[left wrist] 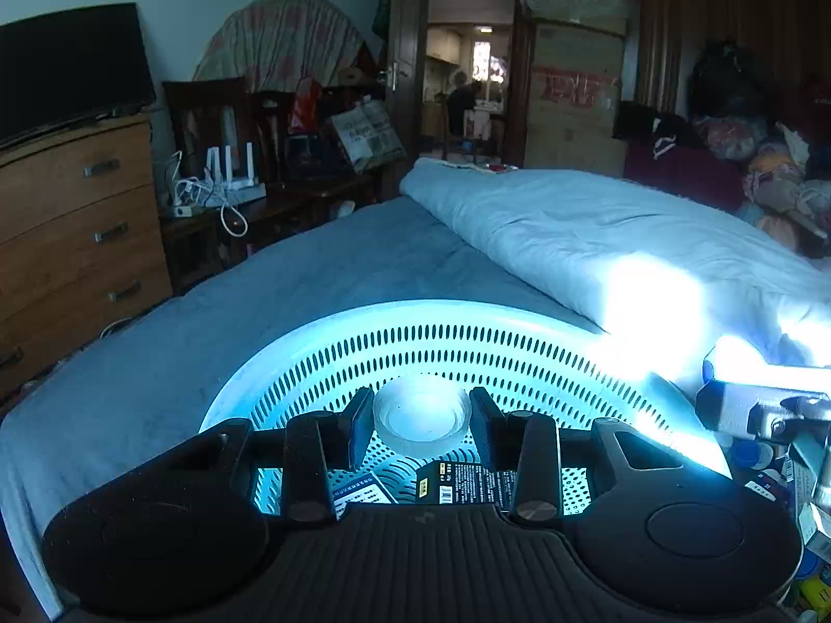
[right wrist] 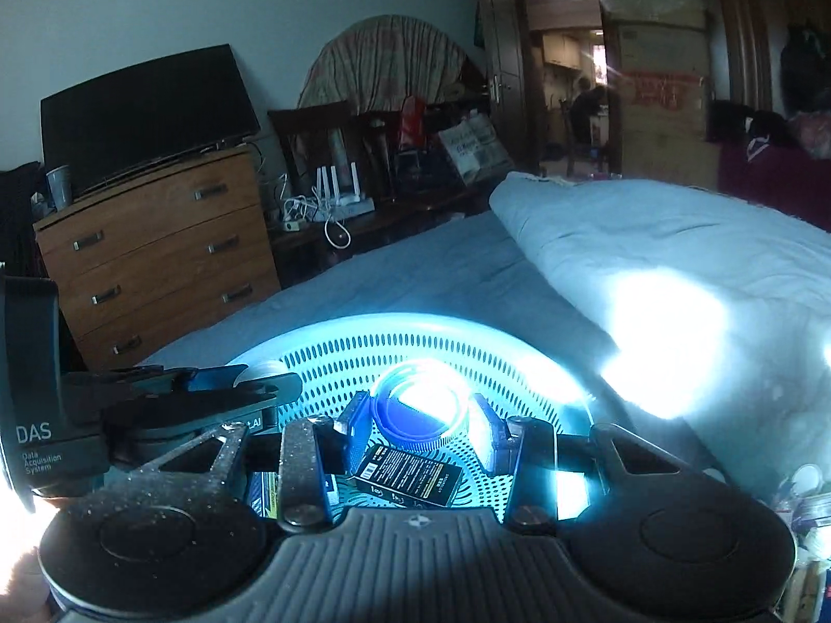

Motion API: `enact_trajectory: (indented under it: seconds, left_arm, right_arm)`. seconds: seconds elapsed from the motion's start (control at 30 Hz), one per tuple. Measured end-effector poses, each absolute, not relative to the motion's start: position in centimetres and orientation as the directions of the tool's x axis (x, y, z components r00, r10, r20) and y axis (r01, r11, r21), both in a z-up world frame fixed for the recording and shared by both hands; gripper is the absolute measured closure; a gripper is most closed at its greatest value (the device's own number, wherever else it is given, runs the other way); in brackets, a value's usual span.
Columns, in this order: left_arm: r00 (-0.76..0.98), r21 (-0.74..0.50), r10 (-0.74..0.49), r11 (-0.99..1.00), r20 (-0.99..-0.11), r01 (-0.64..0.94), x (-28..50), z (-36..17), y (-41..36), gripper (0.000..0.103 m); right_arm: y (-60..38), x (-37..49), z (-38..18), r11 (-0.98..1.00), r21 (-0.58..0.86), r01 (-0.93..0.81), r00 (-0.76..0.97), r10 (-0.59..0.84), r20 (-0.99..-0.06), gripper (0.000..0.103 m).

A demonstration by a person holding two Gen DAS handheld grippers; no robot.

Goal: Organize objects
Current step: 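Carry the blue cap and clear cap over the basket, then open both tools to drop the caps into the basket, then move both open tools back over the pile of items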

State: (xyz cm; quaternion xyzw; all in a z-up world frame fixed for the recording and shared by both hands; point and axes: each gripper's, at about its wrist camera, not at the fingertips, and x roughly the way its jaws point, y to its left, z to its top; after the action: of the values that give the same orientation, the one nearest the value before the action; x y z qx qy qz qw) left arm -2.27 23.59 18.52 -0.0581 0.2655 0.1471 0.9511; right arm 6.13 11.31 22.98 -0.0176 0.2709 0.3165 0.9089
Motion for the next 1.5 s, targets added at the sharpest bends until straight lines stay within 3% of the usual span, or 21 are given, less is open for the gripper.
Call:
enact_trajectory:
  seconds: [0.7, 0.73, 0.8, 0.93, 1.07, 1.13, 1.5]
  left_arm:
    - [0.796, -0.011, 0.266, 0.946, -0.543, -0.324, -1.5, 17.1, 23.3, 0.062]
    - [0.796, -0.009, 0.269, 0.945, -0.542, -0.326, -1.5, 17.1, 23.4, 0.061]
    - [0.795, -0.002, 0.279, 0.943, -0.538, -0.333, -1.4, 17.1, 23.5, 0.046]
    - [0.797, -0.001, 0.283, 0.942, -0.534, -0.336, -1.5, 17.1, 23.5, 0.044]
    - [0.801, 0.002, 0.293, 0.940, -0.522, -0.342, -1.7, 17.3, 23.2, 0.029]
    - [0.804, 0.004, 0.294, 0.940, -0.516, -0.342, -1.9, 17.5, 23.0, 0.027]
    - [0.860, -0.013, 0.214, 0.969, -0.463, -0.248, -3.2, 19.4, 18.4, 0.021]
  right_arm:
    - [13.5, 6.4, 21.7, 0.808, 0.146, -0.571, 0.647, 0.553, -0.525, 0.060]
    - [13.6, 6.4, 21.8, 0.807, 0.146, -0.572, 0.646, 0.553, -0.526, 0.059]
    - [13.7, 6.4, 21.6, 0.808, 0.148, -0.570, 0.648, 0.553, -0.524, 0.053]
    - [13.9, 6.1, 21.4, 0.807, 0.140, -0.574, 0.653, 0.554, -0.517, 0.050]
    - [13.6, 5.8, 21.6, 0.806, 0.144, -0.574, 0.658, 0.558, -0.505, 0.045]
    - [13.1, 5.4, 21.8, 0.810, 0.148, -0.567, 0.669, 0.558, -0.491, 0.037]
    - [3.2, -1.2, 19.8, 0.874, 0.184, -0.449, 0.778, 0.484, -0.402, 0.024]
